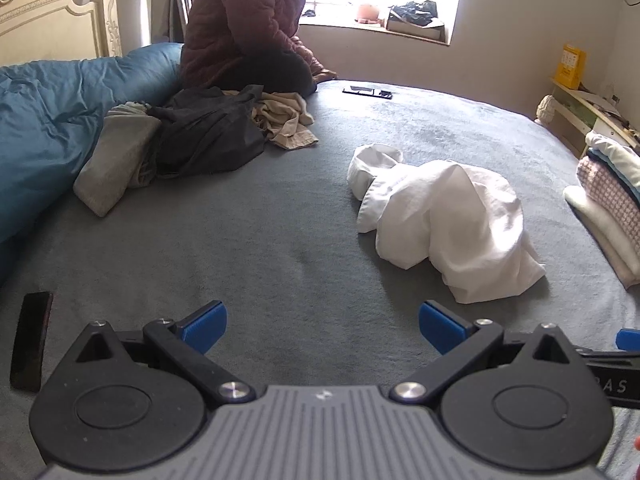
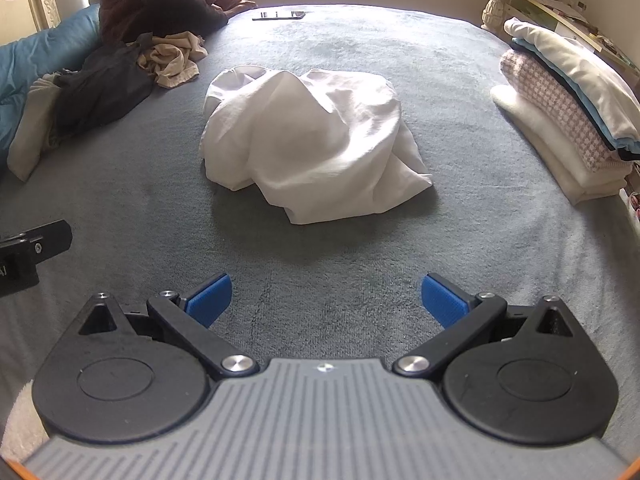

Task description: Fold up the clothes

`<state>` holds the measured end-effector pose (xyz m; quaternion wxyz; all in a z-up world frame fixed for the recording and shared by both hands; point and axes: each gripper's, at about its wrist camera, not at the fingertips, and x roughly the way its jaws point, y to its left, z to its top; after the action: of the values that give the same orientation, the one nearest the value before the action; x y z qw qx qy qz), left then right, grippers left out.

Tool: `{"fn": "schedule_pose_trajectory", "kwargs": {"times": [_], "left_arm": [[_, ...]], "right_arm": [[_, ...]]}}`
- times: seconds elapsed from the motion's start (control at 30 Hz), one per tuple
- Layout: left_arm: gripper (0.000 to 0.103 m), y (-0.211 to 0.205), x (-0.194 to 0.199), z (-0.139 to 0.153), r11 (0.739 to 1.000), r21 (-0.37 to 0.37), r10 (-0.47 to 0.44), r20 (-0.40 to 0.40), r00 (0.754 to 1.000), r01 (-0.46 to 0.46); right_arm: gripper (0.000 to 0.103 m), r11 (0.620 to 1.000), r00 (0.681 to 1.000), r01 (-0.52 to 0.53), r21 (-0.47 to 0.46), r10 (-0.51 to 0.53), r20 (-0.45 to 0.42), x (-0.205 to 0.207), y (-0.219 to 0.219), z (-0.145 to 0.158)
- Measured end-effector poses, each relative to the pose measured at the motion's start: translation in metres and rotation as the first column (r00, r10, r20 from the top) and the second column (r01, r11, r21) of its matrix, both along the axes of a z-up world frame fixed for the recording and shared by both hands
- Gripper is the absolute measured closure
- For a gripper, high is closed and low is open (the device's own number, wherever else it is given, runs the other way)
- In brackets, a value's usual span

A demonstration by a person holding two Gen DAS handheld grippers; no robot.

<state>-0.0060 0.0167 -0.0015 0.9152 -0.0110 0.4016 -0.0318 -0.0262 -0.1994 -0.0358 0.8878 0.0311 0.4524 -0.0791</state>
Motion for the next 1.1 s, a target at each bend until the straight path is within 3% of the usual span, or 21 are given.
{"fn": "schedule_pose_trajectory", "kwargs": {"times": [0.27, 0.53, 0.8, 1.1], "left_arm": [[0.0, -0.005, 0.016, -0.013, 0.999, -0.045, -0.027, 0.023, 0.999, 0.028], [0.0, -0.033, 0.077, -0.045, 0.993, -0.076, -0.083, 0.031, 0.996, 0.085], [0.0, -0.082, 0.184, -0.073, 0.986, 0.02, -0.164, 0.078, 0.983, 0.163], [0.002, -0.114, 0.271, -0.106, 0.96, -0.029, -0.281, -0.022, 0.96, 0.28]], "right_arm": [[0.001, 1.0, 0.999, -0.008, 0.022, 0.007, 0.036, 0.003, -0.012, -0.007], [0.001, 0.997, 0.991, -0.066, 0.035, 0.062, 0.12, 0.036, -0.052, -0.016], [0.001, 0.993, 0.983, -0.056, 0.102, 0.037, 0.18, 0.14, -0.114, -0.05], [0.001, 0.974, 0.976, 0.016, 0.226, -0.064, 0.207, 0.279, -0.172, -0.09]]}}
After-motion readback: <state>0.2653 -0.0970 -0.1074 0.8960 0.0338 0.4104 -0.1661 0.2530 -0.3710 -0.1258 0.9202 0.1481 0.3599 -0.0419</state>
